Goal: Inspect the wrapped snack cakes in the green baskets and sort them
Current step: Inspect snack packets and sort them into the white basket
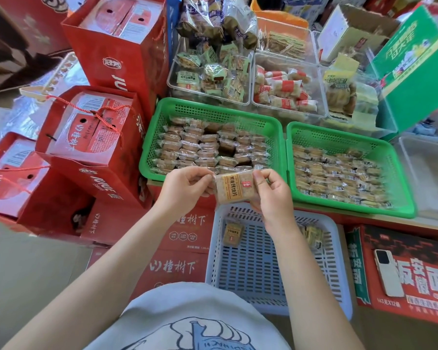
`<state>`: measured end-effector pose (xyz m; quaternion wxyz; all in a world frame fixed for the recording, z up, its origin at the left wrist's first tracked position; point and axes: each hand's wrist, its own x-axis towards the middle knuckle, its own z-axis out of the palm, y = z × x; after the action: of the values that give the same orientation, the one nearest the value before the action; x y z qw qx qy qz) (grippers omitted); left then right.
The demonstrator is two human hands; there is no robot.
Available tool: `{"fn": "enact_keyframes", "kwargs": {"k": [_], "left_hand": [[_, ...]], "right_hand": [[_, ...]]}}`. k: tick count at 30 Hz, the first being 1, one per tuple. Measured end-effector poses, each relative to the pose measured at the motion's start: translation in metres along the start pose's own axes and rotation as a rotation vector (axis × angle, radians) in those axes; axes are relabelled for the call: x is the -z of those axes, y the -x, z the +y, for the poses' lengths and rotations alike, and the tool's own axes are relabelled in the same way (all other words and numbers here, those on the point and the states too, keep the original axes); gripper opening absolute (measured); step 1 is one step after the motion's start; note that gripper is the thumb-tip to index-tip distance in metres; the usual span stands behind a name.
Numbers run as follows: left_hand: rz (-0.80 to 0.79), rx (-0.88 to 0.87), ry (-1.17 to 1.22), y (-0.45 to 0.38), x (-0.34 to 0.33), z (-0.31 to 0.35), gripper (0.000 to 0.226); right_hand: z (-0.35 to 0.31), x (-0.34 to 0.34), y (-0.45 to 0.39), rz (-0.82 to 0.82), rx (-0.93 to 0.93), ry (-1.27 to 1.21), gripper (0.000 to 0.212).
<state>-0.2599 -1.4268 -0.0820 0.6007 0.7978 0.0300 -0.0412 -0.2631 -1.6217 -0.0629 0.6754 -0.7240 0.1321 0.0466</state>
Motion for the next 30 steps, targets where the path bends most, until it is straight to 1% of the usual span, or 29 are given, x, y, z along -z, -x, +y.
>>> {"fn": "enact_keyframes", "kwargs": {"k": [4,7,9,12,15,17,20,24,26,28,30], "left_hand": [[-0.018,0.015,-0.017,0.003,0.004,0.001,0.013],[-0.057,0.079,0.015,0.005,0.004,0.002,0.012],[-0.072,0.148,0.084,0.005,0.003,0.002,0.012],[-0.016,0.278,0.214,0.003,-0.001,-0.001,0.013],[0.023,0.354,0.321,0.002,-0.004,-0.003,0.018],[-0.009,0.366,0.355,0.002,-0.005,-0.005,0.024],[-0.081,0.374,0.419,0.000,-0.002,-0.010,0.030],[-0.135,0.431,0.677,-0.004,0.004,-0.008,0.023],[-0.194,0.447,0.790,-0.007,0.007,-0.005,0.017],[-0.275,0.442,0.841,-0.010,0.010,-0.004,0.015],[-0.328,0.431,0.837,-0.012,0.010,-0.004,0.012]], "right_hand": [[0.002,0.001,0.000,0.013,0.089,0.161,0.027],[0.003,0.005,-0.002,0.030,0.184,0.316,0.026],[0.005,0.008,-0.003,0.036,0.255,0.422,0.025],[0.010,0.008,-0.004,0.066,0.374,0.543,0.025],[0.013,0.002,-0.004,0.102,0.446,0.573,0.025],[0.011,-0.001,-0.003,0.106,0.417,0.512,0.024],[0.011,-0.001,-0.004,0.086,0.317,0.401,0.024],[0.013,0.000,-0.007,0.090,0.215,0.379,0.027],[0.017,-0.001,-0.009,0.074,0.164,0.379,0.029],[0.020,-0.003,-0.012,0.045,0.079,0.325,0.028],[0.020,-0.006,-0.015,0.036,-0.011,0.263,0.024]]}}
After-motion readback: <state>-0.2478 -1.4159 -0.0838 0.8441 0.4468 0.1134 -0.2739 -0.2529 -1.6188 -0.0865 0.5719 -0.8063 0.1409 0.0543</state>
